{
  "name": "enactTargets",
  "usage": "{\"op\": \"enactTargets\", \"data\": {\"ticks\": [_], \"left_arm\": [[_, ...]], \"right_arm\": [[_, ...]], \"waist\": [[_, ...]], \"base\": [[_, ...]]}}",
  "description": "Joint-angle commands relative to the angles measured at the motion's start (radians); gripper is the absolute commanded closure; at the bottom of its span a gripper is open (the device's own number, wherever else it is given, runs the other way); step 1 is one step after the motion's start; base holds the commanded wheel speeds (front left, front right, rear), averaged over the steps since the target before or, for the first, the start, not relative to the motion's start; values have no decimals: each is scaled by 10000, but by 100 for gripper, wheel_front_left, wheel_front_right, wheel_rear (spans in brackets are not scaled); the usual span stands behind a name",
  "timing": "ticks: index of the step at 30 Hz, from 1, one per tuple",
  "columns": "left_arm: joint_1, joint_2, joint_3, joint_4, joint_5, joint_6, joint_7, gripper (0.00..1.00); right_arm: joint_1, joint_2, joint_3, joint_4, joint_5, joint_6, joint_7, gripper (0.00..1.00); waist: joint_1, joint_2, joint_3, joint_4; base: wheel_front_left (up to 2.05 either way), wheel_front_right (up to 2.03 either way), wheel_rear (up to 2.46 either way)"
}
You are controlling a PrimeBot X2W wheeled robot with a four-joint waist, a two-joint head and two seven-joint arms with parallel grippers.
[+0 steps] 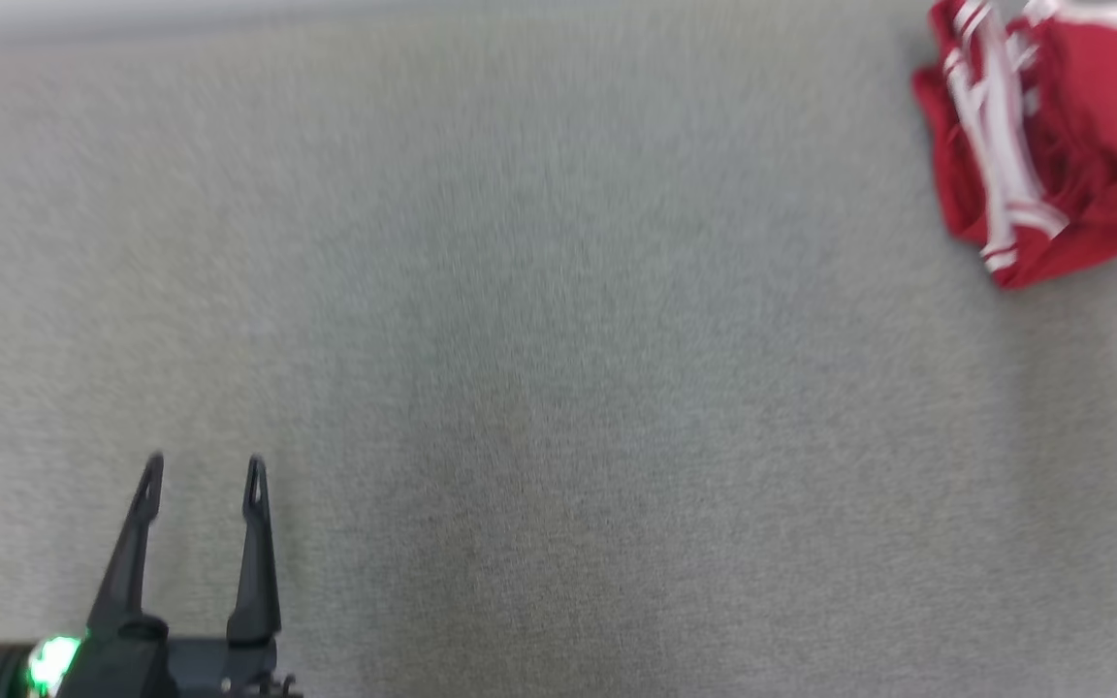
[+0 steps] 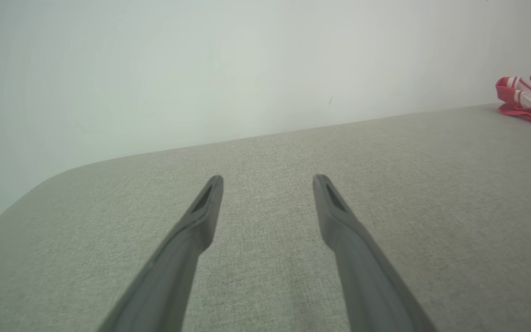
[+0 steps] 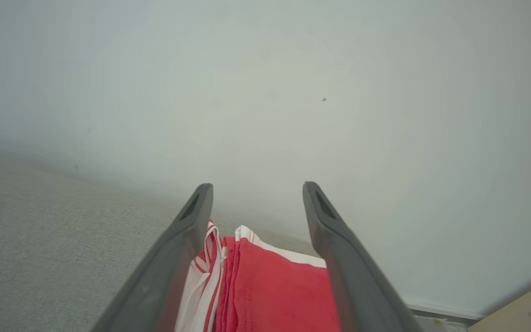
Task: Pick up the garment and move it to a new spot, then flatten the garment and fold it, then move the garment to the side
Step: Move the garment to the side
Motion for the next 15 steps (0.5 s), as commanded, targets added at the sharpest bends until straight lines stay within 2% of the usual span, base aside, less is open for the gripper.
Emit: {"op": "enactTargets", "data": {"ticks": [1,10,15], "left_arm": [[202,-25,31,67,-64,-9,-29,0],[1048,-146,182,682,-270,-157,-29,0],[1377,-189,335,867,-347,-222,-29,0]], "right_arm": [[296,86,-89,-55,12,-25,-56,0],[2970,1313,-1304,-1160,-113,-25,-195,0],[4429,2009,-2389,-2005,-308,-25,-207,0]], "waist": [[2,2,-1378,41],[2,2,-2820,211],[2,2,-3262,196]], "base": [[0,0,0],[0,0,0],[0,0,0]]}}
